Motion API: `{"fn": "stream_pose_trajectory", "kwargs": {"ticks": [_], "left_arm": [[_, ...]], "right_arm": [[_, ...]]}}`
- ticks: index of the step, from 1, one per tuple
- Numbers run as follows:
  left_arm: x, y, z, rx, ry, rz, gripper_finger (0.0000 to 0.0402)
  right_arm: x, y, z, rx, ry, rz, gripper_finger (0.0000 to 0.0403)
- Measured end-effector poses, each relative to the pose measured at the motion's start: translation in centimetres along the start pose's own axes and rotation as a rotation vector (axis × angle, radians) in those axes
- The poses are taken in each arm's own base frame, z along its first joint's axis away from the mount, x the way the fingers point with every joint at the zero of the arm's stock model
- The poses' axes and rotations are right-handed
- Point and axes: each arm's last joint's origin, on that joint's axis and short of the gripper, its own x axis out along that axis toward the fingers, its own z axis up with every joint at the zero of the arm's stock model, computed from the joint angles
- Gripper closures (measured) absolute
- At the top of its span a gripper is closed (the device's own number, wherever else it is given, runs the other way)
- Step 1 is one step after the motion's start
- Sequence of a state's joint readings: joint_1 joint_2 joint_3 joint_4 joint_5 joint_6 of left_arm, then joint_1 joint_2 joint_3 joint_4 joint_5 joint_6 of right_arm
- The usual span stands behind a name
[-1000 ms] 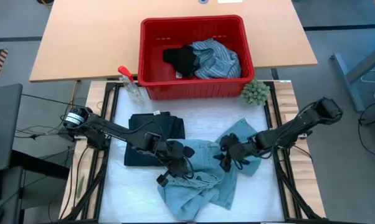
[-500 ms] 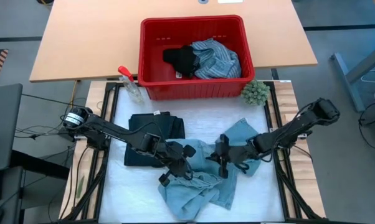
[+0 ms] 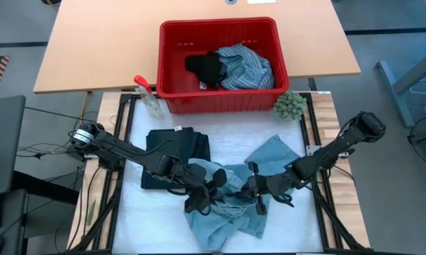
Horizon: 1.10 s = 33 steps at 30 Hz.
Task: Fold Laundry from Bin
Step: Fold the light blue pants
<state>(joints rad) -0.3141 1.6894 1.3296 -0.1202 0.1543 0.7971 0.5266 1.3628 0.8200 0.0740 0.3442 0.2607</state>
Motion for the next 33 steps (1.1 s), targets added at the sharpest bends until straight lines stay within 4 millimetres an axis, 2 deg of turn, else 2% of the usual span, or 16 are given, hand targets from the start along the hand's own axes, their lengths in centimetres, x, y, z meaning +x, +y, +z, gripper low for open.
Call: {"fn": "stream_pose_trajectory", "kwargs": {"ticks": [4, 9, 13, 17, 33], "left_arm": [[1.3, 0.0, -0.5, -0.010, -0.006, 0.029, 0.0392], [2.5, 0.3, -1.6, -0.062, 0.070, -0.029, 0.0392], [2.1, 1.2, -0.5, -0.076, 0.059, -0.017, 0.0392], [1.8, 1.6, -0.8, -0.118, 0.085, -0.037, 0.0392], [1.7, 1.0, -1.4, -0.189, 0.158, -0.094, 0.0392]], "right_arm": [[0.1, -0.1, 0.3, -0.004, -0.025, 0.002, 0.0381], [0.0, 0.2, 0.2, -0.014, -0.027, 0.017, 0.0372], [-0.2, 0.7, 0.3, -0.017, -0.031, 0.080, 0.0370], [-0.2, 0.9, 0.4, -0.013, -0.040, 0.115, 0.0365], [-0.1, 0.7, 0.7, -0.009, -0.066, 0.110, 0.0292]]}}
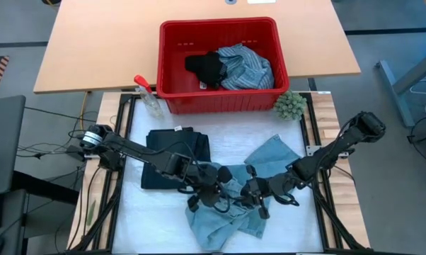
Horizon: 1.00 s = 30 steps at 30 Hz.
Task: Fold Laundry from Bin
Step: Fold the light blue pants
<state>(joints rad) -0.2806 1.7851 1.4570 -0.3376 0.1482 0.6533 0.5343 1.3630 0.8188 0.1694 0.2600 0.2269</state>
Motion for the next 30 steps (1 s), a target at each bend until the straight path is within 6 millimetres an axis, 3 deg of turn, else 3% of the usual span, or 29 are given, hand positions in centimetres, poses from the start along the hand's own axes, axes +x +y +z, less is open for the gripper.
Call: {"fn": "stream_pose_trajectory", "kwargs": {"ticks": [7, 24, 30], "left_arm": [[0.0, 0.1, 0.1, 0.009, -0.008, 0.010, 0.0392], [0.0, 0.6, 0.3, 0.012, 0.000, 0.097, 0.0389], [-0.1, 1.2, 0.3, -0.044, -0.027, 0.134, 0.0388]], "right_arm": [[0.0, 0.0, -0.1, -0.027, 0.010, -0.003, 0.0274], [0.0, -0.1, -0.6, -0.094, 0.057, -0.015, 0.0272], [1.3, 0.1, -1.2, -0.140, 0.042, -0.017, 0.0272]]}}
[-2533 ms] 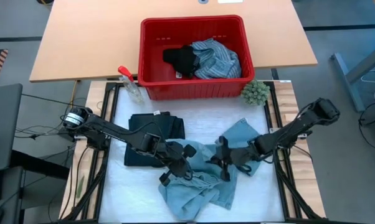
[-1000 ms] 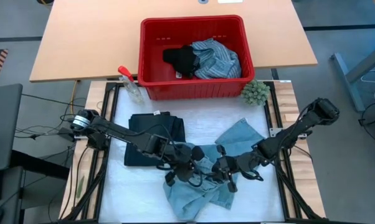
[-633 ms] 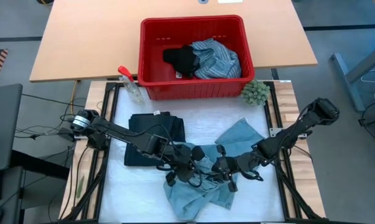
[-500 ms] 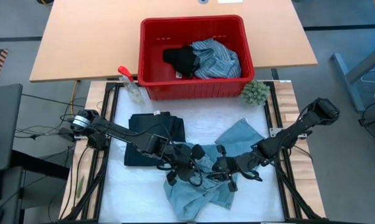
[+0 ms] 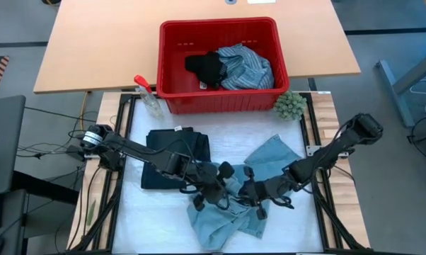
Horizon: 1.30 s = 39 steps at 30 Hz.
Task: Fold Laundry from Bin
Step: Fold the light blue pants
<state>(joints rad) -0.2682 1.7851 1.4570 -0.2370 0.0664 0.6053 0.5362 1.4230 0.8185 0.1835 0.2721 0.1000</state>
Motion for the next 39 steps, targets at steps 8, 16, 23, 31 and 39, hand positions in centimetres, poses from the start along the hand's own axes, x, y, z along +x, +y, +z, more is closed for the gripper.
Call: {"fn": "stream_pose_trajectory", "kwargs": {"ticks": [8, 16, 23, 31, 39], "left_arm": [[-0.1, 0.1, -1.0, -0.120, 0.060, -0.051, 0.0386], [-0.1, 0.0, -1.2, -0.170, 0.091, -0.044, 0.0320], [-0.7, 0.2, -0.9, -0.170, 0.106, 0.005, 0.0255], [-4.8, 1.0, -0.1, -0.295, 0.141, 0.067, 0.0214], [-4.9, 0.3, -1.3, -0.473, 0.183, -0.051, 0.0194]], "right_arm": [[0.9, 0.1, -0.1, -0.029, -0.006, -0.040, 0.0279], [0.7, -0.2, 0.2, -0.020, -0.022, -0.051, 0.0317], [0.7, -0.1, 0.3, -0.013, -0.024, -0.053, 0.0378], [0.4, 0.7, -0.2, -0.037, 0.014, -0.024, 0.0378], [0.3, 1.4, -0.3, -0.049, 0.022, -0.006, 0.0378]]}}
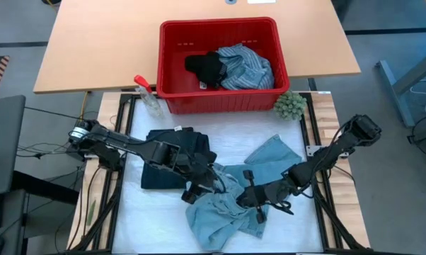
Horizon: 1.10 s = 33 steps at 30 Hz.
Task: Fold Laundry from Bin
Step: Fold the light blue pants
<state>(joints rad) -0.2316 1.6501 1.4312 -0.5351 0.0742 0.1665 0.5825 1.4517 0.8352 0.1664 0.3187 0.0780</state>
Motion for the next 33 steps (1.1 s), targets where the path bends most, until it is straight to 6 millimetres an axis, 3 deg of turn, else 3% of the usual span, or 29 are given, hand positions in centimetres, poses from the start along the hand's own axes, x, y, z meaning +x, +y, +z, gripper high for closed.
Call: {"fn": "stream_pose_trajectory", "kwargs": {"ticks": [8, 15, 20, 23, 30, 33], "left_arm": [[1.1, 0.3, -1.4, -0.108, -0.028, -0.113, 0.0188], [0.4, -0.3, -0.2, -0.160, -0.131, -0.163, 0.0188], [0.5, -0.4, 0.0, -0.160, -0.131, 0.059, 0.0188], [0.4, 1.1, -0.4, -0.149, -0.118, 0.125, 0.0188], [-0.4, 7.3, -2.2, -0.260, -0.138, -0.097, 0.0188], [0.2, 8.6, -3.3, -0.328, -0.108, -0.199, 0.0188]], "right_arm": [[-0.4, 1.3, -0.2, -0.021, 0.007, 0.040, 0.0378], [-0.4, 1.3, -0.7, 0.030, 0.060, 0.030, 0.0378], [-0.6, 1.5, -1.1, 0.041, 0.092, 0.033, 0.0378], [-0.7, 1.9, -1.1, 0.035, 0.088, 0.049, 0.0378], [-1.1, 3.0, -1.0, 0.028, 0.063, 0.085, 0.0378], [-1.2, 3.2, -1.0, 0.023, 0.060, 0.076, 0.0378]]}}
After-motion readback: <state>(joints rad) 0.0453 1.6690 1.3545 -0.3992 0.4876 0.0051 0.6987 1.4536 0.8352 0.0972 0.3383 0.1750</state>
